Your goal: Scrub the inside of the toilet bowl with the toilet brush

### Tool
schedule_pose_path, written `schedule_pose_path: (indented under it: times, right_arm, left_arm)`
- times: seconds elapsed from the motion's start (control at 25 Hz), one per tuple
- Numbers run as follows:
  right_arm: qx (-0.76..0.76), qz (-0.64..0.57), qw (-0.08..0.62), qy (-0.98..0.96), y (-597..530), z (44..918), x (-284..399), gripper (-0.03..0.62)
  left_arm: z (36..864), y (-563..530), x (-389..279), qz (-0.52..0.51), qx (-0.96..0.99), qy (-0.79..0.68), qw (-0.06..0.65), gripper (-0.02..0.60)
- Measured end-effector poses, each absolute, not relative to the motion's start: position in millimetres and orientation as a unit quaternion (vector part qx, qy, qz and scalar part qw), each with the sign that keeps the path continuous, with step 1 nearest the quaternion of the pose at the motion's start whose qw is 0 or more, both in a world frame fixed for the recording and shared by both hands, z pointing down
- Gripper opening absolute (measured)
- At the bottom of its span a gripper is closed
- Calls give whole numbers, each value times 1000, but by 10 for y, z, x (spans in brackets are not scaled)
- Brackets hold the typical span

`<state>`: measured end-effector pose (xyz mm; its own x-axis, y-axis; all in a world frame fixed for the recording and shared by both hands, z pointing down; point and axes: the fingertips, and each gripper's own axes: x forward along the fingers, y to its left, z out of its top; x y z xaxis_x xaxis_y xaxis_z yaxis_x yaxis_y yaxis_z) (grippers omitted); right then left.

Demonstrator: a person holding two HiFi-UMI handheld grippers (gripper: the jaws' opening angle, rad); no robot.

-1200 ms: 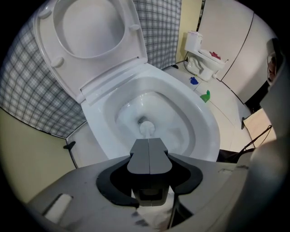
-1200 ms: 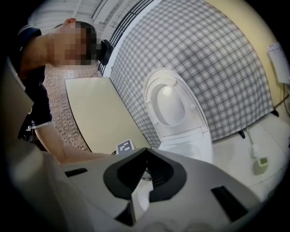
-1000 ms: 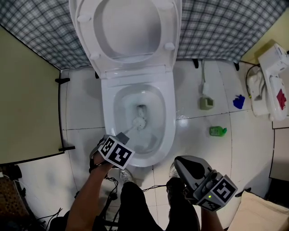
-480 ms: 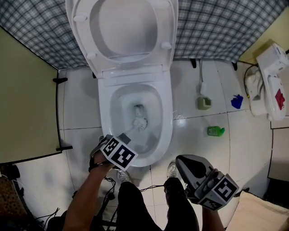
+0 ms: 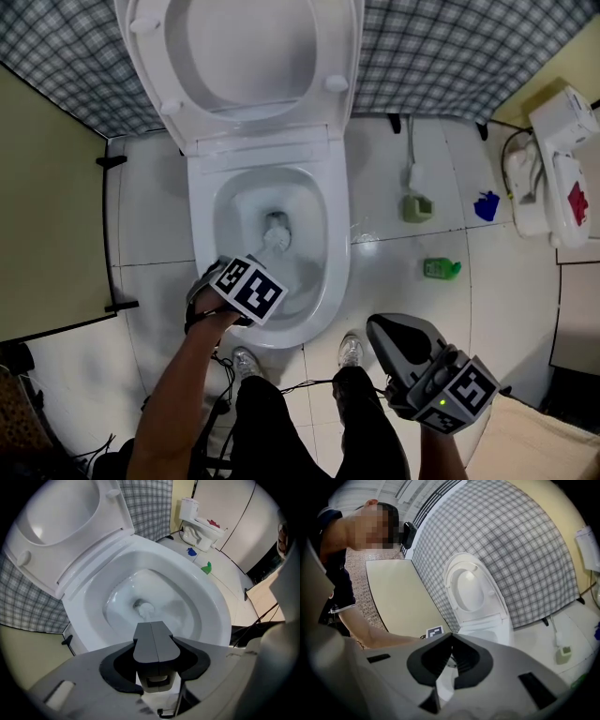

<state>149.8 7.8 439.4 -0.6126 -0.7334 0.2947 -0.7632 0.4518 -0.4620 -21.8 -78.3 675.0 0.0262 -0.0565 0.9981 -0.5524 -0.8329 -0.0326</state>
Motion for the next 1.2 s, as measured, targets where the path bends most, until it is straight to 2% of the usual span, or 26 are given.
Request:
schedule_pose_path:
  times: [0.36, 0.8, 1.2]
  right_arm:
    - [439, 294, 32, -848, 76, 4506, 1452, 0]
    - [424, 286, 28, -859, 71, 4287, 1285, 0]
    - [417, 287, 8, -862, 84, 4178, 1135, 0]
  left_arm:
    - [6852, -803, -316, 636, 703, -230, 223, 192]
    - [6412, -236, -583, 658, 718, -162, 162, 193]
    - [5754, 310, -738, 674, 719, -39, 163, 192]
